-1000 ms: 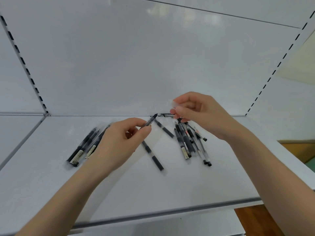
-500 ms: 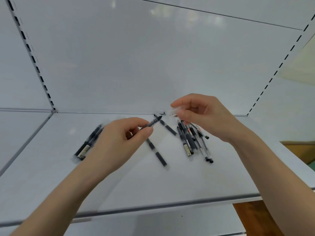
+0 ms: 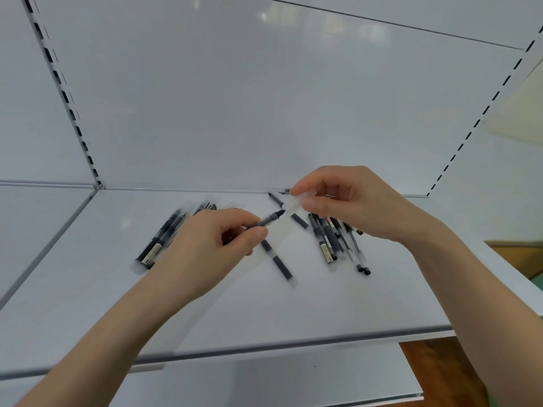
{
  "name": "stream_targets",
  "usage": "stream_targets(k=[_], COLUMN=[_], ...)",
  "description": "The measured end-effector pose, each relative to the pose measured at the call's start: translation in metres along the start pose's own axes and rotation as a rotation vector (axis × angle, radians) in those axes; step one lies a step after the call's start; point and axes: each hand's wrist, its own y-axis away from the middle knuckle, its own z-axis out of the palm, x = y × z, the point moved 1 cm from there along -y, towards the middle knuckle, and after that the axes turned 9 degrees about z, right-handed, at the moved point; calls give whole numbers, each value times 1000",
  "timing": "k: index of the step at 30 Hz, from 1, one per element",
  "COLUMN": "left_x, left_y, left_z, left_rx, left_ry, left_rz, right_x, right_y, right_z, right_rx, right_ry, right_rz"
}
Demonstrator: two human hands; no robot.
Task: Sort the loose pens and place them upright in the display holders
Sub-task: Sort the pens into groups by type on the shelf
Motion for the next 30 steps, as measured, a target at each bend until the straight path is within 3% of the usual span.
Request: stream_targets(k=[2, 8, 20, 30], left_x=[-2, -3, 0, 4], left_y=[1, 3, 1, 1], left_z=[-1, -2, 0, 5], left_rx=[6, 42, 32, 13], left_ry=[13, 71, 87, 104], left_rz=[-16, -28, -26, -30], right_x=[2, 18, 20, 15], right_y=[-1, -4, -7, -6], right_z=[0, 5, 21, 33], right_rx=[39, 142, 125, -106], right_ry=[-84, -635, -642, -1121], right_rz=[43, 309, 370, 426])
